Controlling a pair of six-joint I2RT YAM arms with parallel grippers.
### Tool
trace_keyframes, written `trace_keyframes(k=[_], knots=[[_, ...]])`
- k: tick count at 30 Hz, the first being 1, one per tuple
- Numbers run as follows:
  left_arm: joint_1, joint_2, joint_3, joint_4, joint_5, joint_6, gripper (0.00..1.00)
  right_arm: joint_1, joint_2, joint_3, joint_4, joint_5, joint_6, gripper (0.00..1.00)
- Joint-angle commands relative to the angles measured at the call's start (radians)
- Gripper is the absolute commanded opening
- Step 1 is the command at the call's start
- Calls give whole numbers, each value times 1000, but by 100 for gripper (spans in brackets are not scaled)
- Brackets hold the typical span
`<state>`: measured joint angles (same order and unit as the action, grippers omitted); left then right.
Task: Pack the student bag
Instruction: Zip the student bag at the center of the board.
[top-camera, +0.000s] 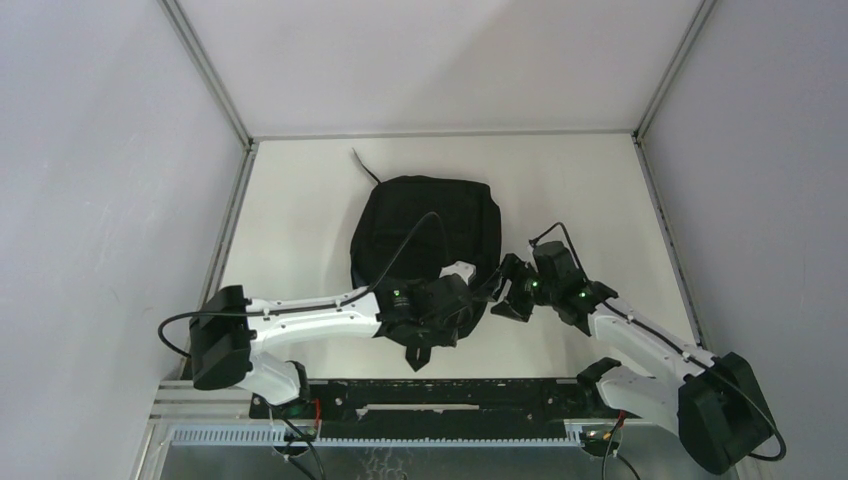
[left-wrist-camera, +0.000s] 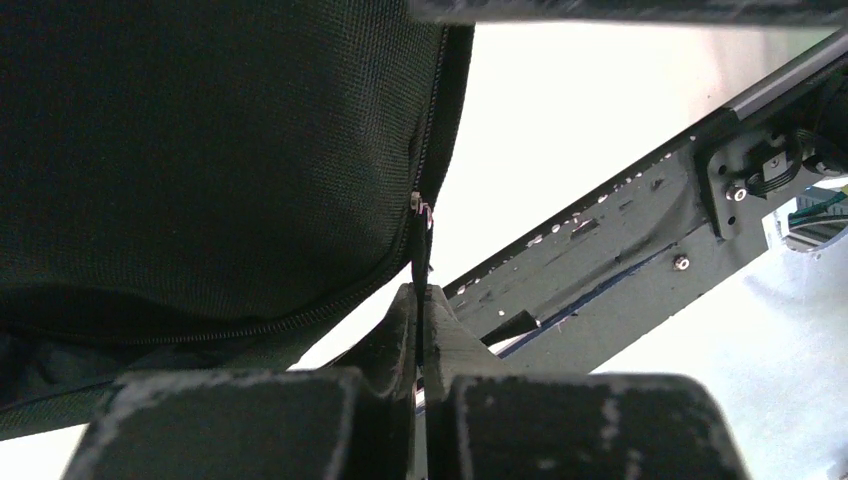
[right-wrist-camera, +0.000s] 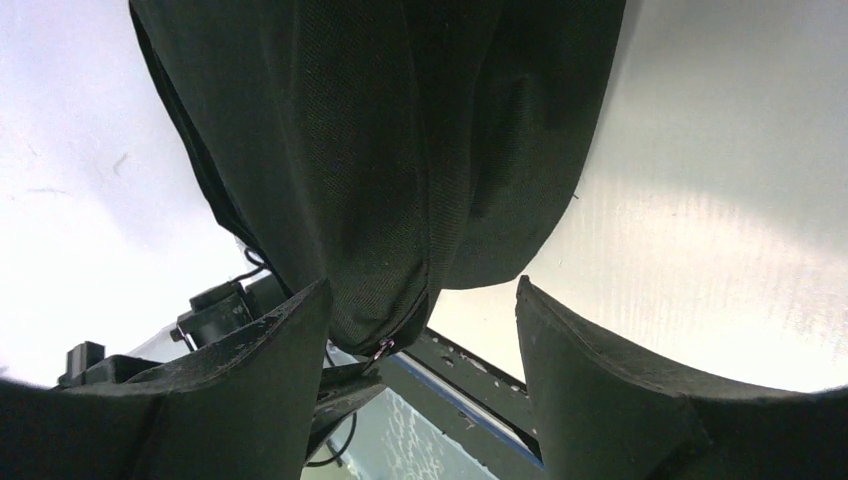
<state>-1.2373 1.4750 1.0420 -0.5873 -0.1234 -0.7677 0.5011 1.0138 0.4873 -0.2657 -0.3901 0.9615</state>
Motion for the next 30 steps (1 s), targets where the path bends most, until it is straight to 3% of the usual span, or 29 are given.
trace_keyframes(k=[1,3,4,8,9,17,26,27,29,30], knots=[[4,-47,29,63,-12,11,0,38,46,-13,136,-26,62,75],[7,-76,13,76,-18,8,0,59,73,-12,180,-30,82,68],[8,-89,7,81,-20,8,0,66,82,-13,193,-30,92,60],[15,-141,-16,72,-39,22,0,53,68,-13,162,-8,89,1],[20,-156,-25,60,-49,30,0,32,51,-13,133,-1,72,0],[149,-421,-269,43,-8,44,0,-252,-74,-21,-74,-22,-115,0],[252,-595,-366,4,-39,49,0,-411,-57,-1,-51,-74,-181,0],[257,-597,-364,5,-42,51,0,-425,-54,8,-53,-91,-189,6],[260,-594,-358,21,-40,60,0,-434,-54,40,-89,-110,-211,55],[259,-593,-354,36,-25,66,0,-430,-59,60,-113,-117,-226,73]])
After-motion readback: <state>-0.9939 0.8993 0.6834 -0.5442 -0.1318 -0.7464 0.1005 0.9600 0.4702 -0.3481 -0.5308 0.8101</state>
